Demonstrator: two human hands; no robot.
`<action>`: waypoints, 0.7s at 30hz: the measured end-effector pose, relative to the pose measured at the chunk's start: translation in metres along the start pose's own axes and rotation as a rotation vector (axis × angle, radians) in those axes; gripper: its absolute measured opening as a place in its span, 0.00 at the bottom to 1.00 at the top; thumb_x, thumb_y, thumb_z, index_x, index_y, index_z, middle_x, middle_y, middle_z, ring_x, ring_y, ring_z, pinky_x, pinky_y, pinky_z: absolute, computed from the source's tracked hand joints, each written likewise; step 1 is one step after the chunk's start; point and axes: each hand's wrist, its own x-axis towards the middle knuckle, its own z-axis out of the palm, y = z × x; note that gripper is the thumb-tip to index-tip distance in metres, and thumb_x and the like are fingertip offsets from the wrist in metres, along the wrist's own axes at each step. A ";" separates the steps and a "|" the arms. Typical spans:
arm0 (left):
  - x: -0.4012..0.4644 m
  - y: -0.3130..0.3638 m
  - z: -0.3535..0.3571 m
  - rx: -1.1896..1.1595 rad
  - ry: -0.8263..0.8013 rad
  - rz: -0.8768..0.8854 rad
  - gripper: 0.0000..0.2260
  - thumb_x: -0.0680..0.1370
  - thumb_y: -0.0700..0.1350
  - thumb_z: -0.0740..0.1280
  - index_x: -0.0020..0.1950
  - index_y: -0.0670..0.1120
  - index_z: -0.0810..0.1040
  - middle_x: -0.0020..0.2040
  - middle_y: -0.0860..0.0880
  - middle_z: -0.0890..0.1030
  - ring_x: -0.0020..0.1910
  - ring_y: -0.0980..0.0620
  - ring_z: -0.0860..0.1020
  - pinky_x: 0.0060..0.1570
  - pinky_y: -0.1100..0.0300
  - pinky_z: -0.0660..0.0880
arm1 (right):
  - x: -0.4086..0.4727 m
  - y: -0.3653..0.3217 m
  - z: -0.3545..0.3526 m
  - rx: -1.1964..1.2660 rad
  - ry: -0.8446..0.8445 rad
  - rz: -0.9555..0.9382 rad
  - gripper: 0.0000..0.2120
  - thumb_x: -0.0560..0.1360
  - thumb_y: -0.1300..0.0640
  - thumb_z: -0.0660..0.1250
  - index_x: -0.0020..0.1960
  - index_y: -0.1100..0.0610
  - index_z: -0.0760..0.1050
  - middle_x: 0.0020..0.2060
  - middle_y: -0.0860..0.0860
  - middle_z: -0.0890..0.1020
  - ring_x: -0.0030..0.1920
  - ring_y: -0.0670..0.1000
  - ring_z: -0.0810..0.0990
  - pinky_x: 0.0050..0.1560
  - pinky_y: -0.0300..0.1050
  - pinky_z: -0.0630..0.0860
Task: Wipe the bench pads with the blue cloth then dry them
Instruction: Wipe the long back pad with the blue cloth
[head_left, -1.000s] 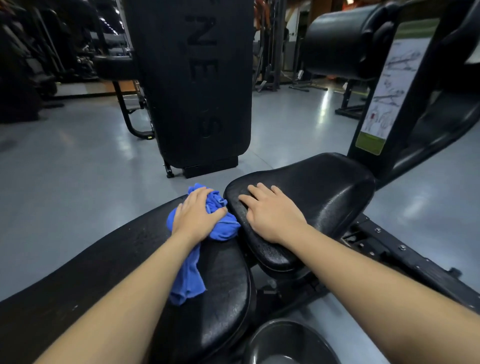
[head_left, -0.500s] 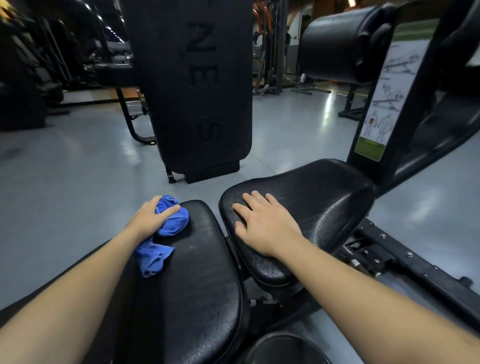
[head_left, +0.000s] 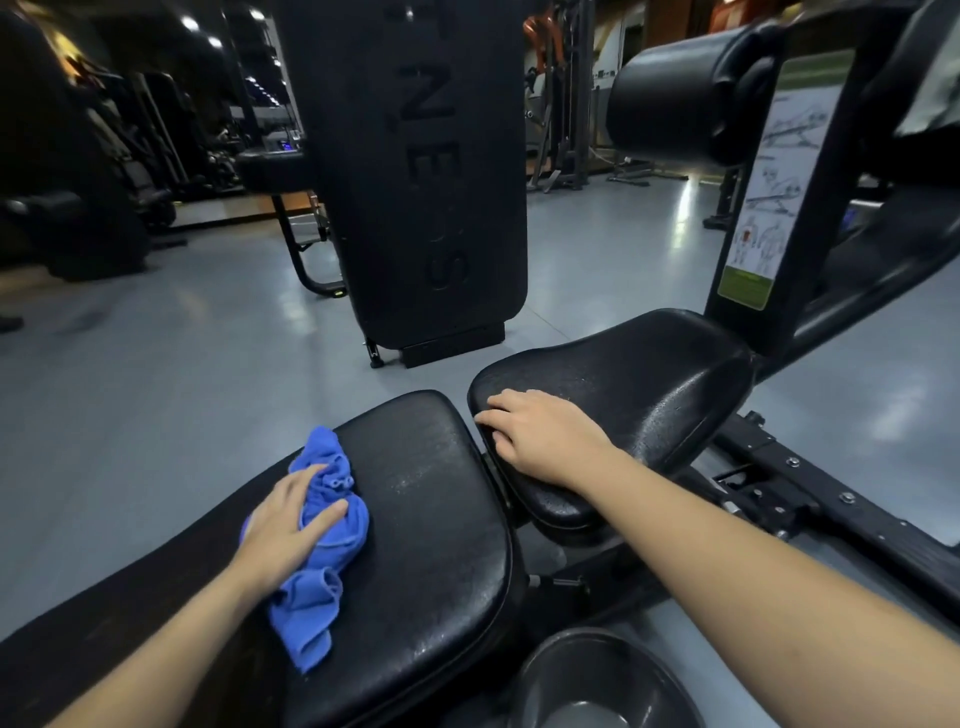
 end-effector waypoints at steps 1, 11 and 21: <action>-0.014 0.002 0.001 0.003 -0.004 0.037 0.29 0.67 0.76 0.57 0.67 0.72 0.64 0.70 0.57 0.69 0.72 0.52 0.68 0.70 0.53 0.62 | -0.002 -0.002 -0.001 0.028 -0.007 -0.016 0.20 0.83 0.52 0.55 0.73 0.47 0.71 0.71 0.47 0.72 0.65 0.54 0.73 0.63 0.50 0.71; -0.122 0.063 0.033 0.191 0.051 0.262 0.43 0.70 0.79 0.40 0.78 0.58 0.59 0.76 0.55 0.59 0.75 0.55 0.57 0.77 0.54 0.52 | 0.009 -0.066 0.024 0.194 -0.094 -0.108 0.19 0.82 0.57 0.57 0.70 0.49 0.74 0.71 0.47 0.72 0.70 0.51 0.71 0.64 0.50 0.73; -0.147 0.132 0.083 0.431 0.107 0.245 0.45 0.64 0.75 0.61 0.72 0.47 0.72 0.68 0.40 0.75 0.67 0.38 0.74 0.65 0.39 0.69 | 0.019 -0.065 0.023 0.361 -0.076 0.074 0.24 0.73 0.68 0.54 0.59 0.49 0.79 0.63 0.46 0.79 0.62 0.53 0.77 0.63 0.51 0.73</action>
